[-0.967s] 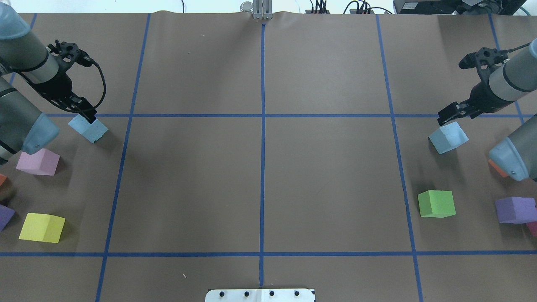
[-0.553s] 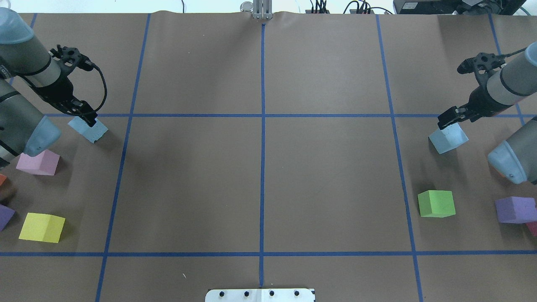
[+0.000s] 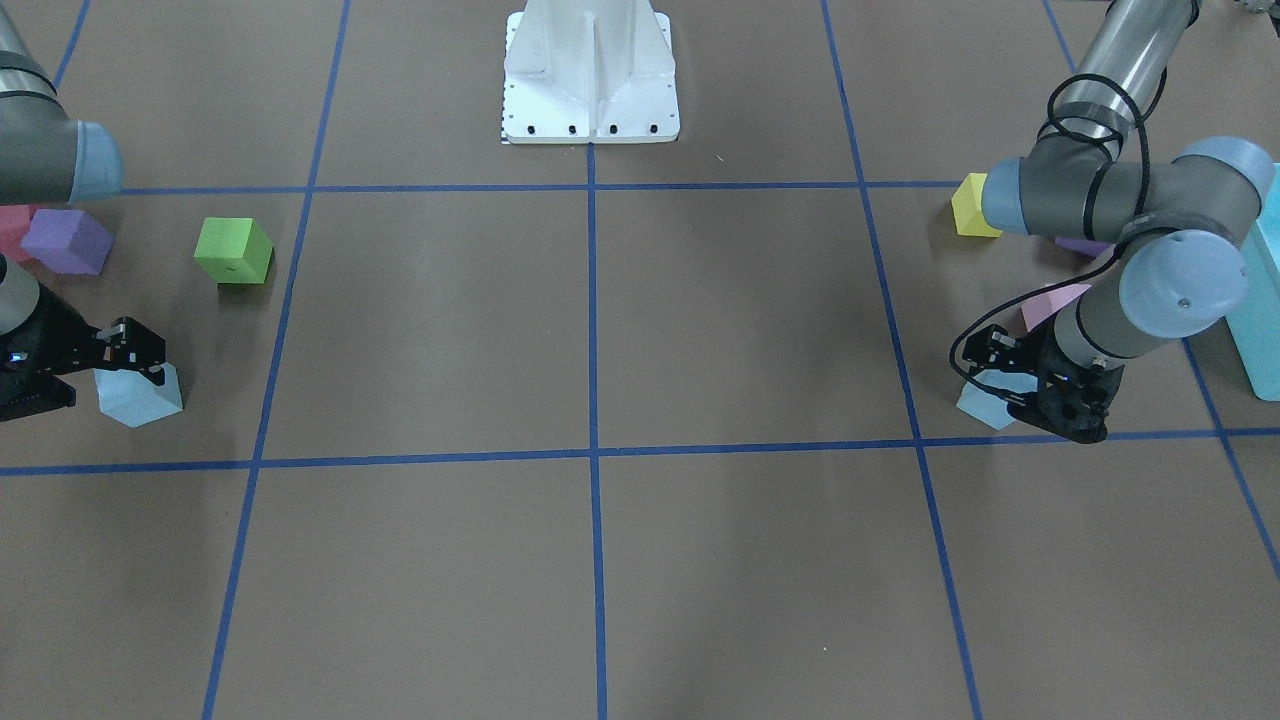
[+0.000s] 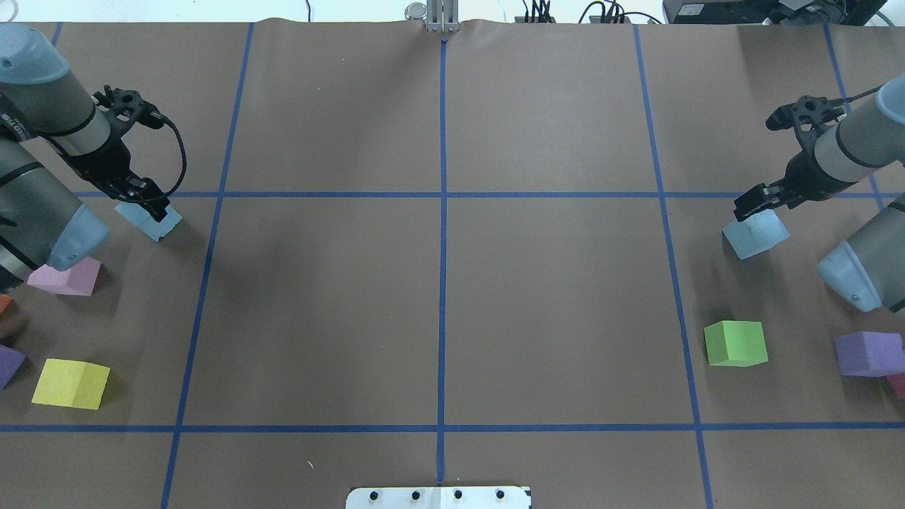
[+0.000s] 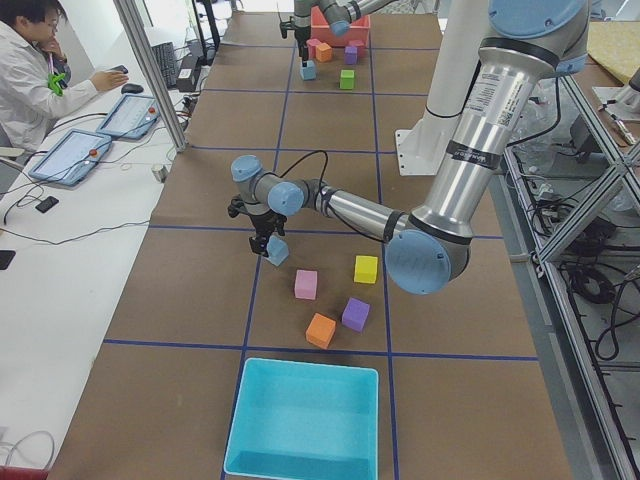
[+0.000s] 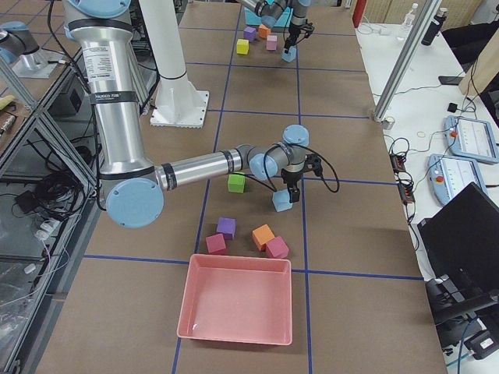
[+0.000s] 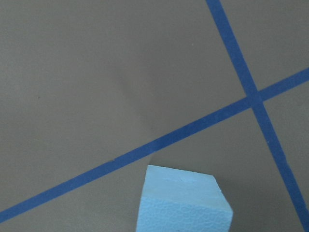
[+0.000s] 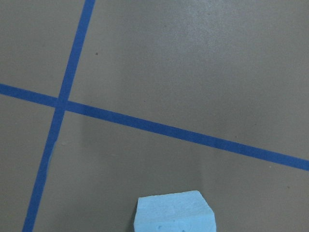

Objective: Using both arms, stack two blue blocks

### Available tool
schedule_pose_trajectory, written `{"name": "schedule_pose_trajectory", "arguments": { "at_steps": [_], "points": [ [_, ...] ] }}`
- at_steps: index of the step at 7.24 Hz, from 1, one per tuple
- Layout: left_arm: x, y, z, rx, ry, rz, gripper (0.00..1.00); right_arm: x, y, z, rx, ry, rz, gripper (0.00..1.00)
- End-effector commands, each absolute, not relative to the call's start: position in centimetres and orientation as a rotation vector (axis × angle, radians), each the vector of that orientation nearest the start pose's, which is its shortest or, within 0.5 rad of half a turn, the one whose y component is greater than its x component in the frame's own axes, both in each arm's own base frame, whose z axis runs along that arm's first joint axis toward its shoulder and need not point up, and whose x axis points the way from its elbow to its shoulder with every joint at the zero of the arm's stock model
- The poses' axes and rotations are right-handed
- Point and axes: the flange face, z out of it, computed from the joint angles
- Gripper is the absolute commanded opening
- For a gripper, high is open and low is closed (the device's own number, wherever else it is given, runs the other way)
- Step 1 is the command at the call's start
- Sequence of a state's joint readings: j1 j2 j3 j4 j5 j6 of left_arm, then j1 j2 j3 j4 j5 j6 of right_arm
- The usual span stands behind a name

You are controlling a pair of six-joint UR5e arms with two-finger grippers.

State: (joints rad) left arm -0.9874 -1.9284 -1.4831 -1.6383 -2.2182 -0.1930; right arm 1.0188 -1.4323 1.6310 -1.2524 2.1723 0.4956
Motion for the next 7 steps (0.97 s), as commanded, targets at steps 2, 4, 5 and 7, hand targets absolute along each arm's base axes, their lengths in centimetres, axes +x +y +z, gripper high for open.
{"name": "schedule_pose_trajectory", "arguments": {
  "at_steps": [2, 4, 5, 7],
  "points": [
    [30.7, -58.0, 50.0, 0.05, 0.724, 0.498, 0.98, -23.9, -52.5, 52.8, 0.141, -0.758, -0.213, 0.99],
    [31.2, -57.8, 50.2, 0.044, 0.722, 0.504, 0.98, -24.1, -52.4, 53.2, 0.132, -0.754, -0.216, 0.99],
    [31.2, -58.0, 50.6, 0.041, 0.721, 0.503, 0.98, -24.3, -52.4, 53.4, 0.135, -0.745, -0.219, 0.99],
    [31.6, -58.4, 51.2, 0.036, 0.719, 0.5, 0.97, -25.1, -52.1, 54.1, 0.133, -0.723, -0.231, 0.98]
  ]
}}
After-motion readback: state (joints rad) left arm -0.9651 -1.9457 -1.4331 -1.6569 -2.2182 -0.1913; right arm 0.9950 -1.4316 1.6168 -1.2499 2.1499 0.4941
